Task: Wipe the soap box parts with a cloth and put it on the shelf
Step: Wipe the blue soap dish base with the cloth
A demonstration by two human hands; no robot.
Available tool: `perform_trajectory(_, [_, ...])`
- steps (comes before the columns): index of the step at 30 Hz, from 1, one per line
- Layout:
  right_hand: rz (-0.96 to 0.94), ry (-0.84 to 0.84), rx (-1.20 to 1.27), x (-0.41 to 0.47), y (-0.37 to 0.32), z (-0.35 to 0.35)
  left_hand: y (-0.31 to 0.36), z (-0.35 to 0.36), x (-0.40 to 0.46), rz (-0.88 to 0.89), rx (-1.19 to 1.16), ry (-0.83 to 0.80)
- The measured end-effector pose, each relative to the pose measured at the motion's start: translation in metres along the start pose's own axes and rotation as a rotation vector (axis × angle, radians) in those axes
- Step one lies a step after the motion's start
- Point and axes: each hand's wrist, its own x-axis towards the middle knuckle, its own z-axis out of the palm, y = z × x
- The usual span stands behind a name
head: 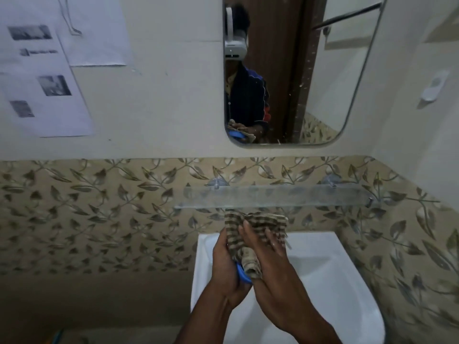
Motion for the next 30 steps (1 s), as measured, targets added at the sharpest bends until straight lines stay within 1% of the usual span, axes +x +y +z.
perform_trajectory(3, [-0.040,0.051,-0.002,-0.017,-0.005,0.001,0.014,-0.002,-0.007,0.019,0.027,-0.032])
perform_trajectory(6, [-0.091,0.061,-0.015,-0.028,-0.009,-0.002,0.018,0.002,-0.011,0.036,-0.020,-0.009])
perform_trajectory(8, [-0.149,0.080,-0.073,-0.020,-0.008,-0.006,0.014,0.006,-0.013,0.071,-0.019,-0.019])
perform_trajectory(11, [-0.149,0.106,-0.196,0.003,-0.013,-0.021,0.009,0.023,-0.021,0.124,0.029,-0.089])
perform_trajectory(13, [-0.109,0.142,-0.315,0.011,-0.022,-0.032,0.007,0.033,-0.022,0.137,0.026,-0.139])
perform_trajectory(15, [-0.020,0.199,-0.414,0.010,-0.030,-0.039,0.005,0.040,-0.021,0.144,0.042,-0.128])
perform_trajectory(17, [0.050,0.252,-0.465,0.003,-0.036,-0.042,0.003,0.048,-0.016,0.141,0.074,-0.131])
perform_trajectory(20, [0.120,0.290,-0.495,-0.006,-0.035,-0.044,-0.002,0.064,-0.013,0.194,0.113,-0.165])
perform_trajectory(21, [0.136,0.311,-0.486,-0.007,-0.034,-0.046,-0.002,0.070,-0.013,0.210,0.106,-0.175])
perform_trajectory(23, [0.149,0.316,-0.349,-0.004,-0.036,-0.055,0.000,0.080,-0.012,0.218,0.109,-0.171])
perform_trajectory(25, [0.151,0.245,-0.196,0.006,-0.038,-0.070,0.002,0.089,-0.009,0.219,0.144,-0.153])
perform_trajectory(27, [0.100,0.237,-0.133,0.017,-0.036,-0.084,0.004,0.095,-0.006,0.236,0.177,-0.146])
perform_trajectory(30, [-0.009,0.172,-0.082,0.024,-0.029,-0.093,0.011,0.101,-0.003,0.255,0.208,-0.202])
